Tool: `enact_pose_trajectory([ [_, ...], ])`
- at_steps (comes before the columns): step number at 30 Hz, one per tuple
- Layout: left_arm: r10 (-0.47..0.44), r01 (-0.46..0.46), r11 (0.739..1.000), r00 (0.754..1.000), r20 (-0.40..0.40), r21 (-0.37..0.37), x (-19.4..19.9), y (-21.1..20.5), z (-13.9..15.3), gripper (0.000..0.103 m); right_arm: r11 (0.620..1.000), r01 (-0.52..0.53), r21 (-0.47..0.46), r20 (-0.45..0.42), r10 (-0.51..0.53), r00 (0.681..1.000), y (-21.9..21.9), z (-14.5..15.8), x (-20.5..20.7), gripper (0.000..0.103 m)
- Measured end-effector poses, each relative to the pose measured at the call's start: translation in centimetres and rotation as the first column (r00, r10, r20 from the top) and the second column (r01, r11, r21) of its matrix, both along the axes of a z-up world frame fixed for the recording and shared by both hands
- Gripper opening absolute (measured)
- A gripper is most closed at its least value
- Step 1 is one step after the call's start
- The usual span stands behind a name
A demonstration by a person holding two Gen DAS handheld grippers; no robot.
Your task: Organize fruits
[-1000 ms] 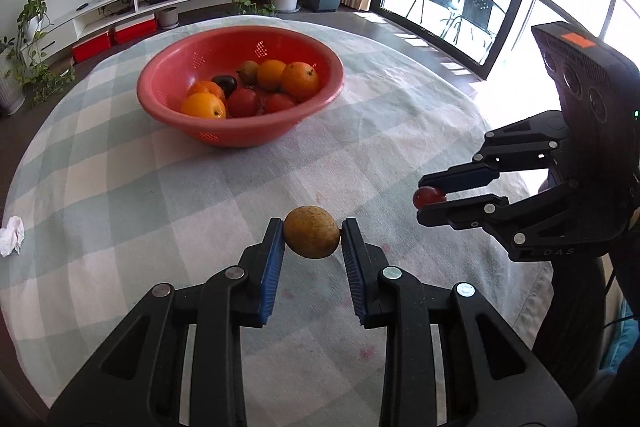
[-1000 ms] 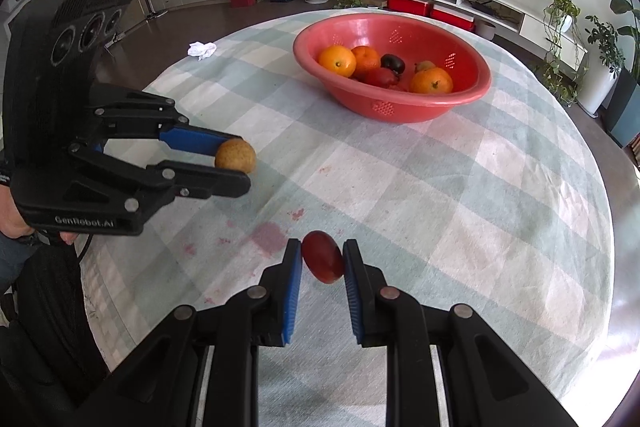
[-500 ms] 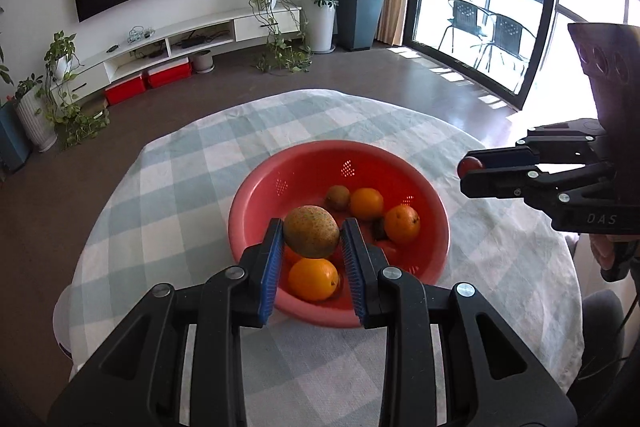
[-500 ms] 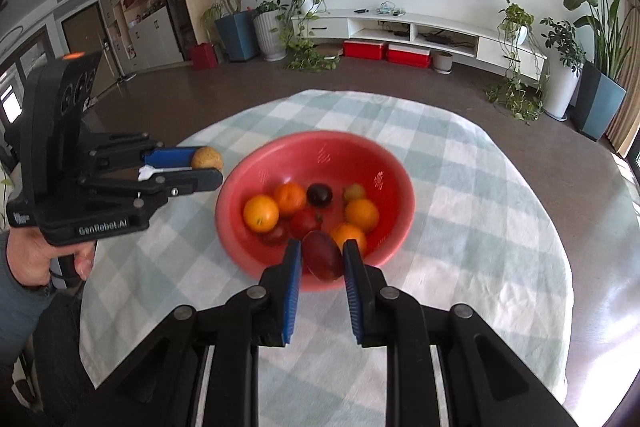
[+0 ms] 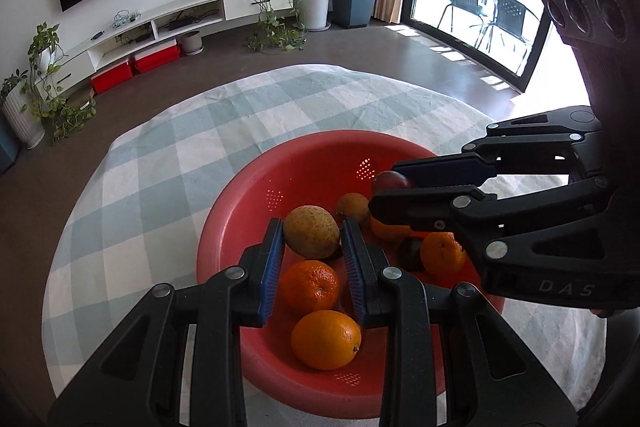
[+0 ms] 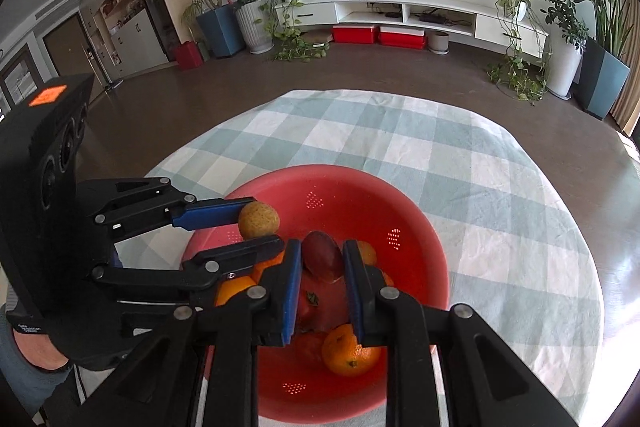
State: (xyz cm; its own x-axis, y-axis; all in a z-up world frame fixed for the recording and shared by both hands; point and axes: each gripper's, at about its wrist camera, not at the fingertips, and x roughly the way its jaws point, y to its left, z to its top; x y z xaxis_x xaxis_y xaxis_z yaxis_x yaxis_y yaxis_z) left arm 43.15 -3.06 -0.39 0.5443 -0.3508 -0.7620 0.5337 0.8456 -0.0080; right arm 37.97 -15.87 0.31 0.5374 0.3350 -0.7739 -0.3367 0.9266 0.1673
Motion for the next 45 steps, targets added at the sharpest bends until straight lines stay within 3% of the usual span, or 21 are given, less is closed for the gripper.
enact_pose_trajectory([
  [16, 0.019, -0.017, 0.998, 0.999, -0.039, 0.062, 1.1, -0.6, -3.2, 0.030, 0.996, 0.004, -0.086, -0.028, -0.007, 1.000, 0.3, -2.8, 0.9, 0.024],
  [18, 0.026, -0.024, 0.997, 0.999, -0.037, 0.070, 1.2, -0.5, -3.3, 0.035, 0.996, 0.004, -0.091, -0.031, -0.007, 0.999, 0.3, -3.0, 1.0, 0.024],
  [19, 0.030, -0.027, 0.997, 0.999, -0.036, 0.070, 1.3, -0.5, -3.4, 0.045, 0.995, 0.005, -0.097, -0.030, -0.008, 1.000, 0.3, -3.0, 1.0, 0.024],
  [20, 0.025, -0.023, 0.998, 0.999, -0.035, 0.066, 1.2, -0.5, -3.4, 0.048, 0.995, 0.007, -0.101, -0.030, -0.010, 1.000, 0.3, -3.1, 1.0, 0.024],
  [26, 0.019, -0.018, 0.998, 1.000, -0.021, 0.068, 0.8, -0.6, -2.8, 0.051, 0.996, 0.010, -0.091, -0.033, -0.013, 0.999, 0.1, -3.2, 1.1, 0.024],
  [30, 0.029, -0.028, 0.998, 1.000, -0.001, 0.057, 0.1, -0.3, -2.1, 0.061, 0.996, 0.010, -0.088, -0.032, -0.013, 0.999, 0.0, -3.0, 1.0, 0.024],
  [31, 0.029, -0.030, 0.998, 1.000, 0.005, 0.057, -0.2, -0.2, -1.8, 0.063, 0.996, 0.012, -0.087, -0.033, -0.015, 0.999, -0.1, -3.0, 1.0, 0.025],
  [32, 0.032, -0.033, 0.998, 0.999, 0.014, 0.058, -0.5, -0.2, -1.6, 0.065, 0.996, 0.019, -0.082, -0.030, -0.022, 0.999, -0.2, -2.9, 0.9, 0.035],
  [34, 0.036, -0.038, 0.998, 0.999, 0.029, 0.049, -1.2, 0.2, -1.1, 0.073, 0.996, 0.033, -0.082, -0.024, -0.035, 0.999, -0.4, -2.7, 0.8, 0.042],
  [36, 0.052, -0.054, 0.998, 0.997, 0.053, 0.042, -2.1, 0.6, -0.4, 0.077, 0.996, 0.031, -0.084, -0.023, -0.033, 0.999, -0.4, -2.6, 0.6, 0.043],
  [41, 0.102, -0.107, 0.994, 0.984, 0.145, 0.024, -5.1, 1.8, 1.7, 0.099, 0.996, 0.036, -0.084, 0.008, -0.035, 0.999, -0.4, -1.3, -0.7, 0.043],
  [43, 0.127, -0.127, 0.992, 0.973, 0.192, -0.014, -6.9, 2.4, 3.1, 0.103, 0.996, 0.045, -0.078, 0.032, -0.043, 0.999, -0.5, -0.5, -1.6, 0.043],
  [45, 0.156, -0.148, 0.988, 0.959, 0.238, -0.051, -8.9, 3.0, 4.5, 0.103, 0.996, 0.058, -0.067, 0.061, -0.054, 0.997, -0.6, 0.5, -2.9, 0.050],
])
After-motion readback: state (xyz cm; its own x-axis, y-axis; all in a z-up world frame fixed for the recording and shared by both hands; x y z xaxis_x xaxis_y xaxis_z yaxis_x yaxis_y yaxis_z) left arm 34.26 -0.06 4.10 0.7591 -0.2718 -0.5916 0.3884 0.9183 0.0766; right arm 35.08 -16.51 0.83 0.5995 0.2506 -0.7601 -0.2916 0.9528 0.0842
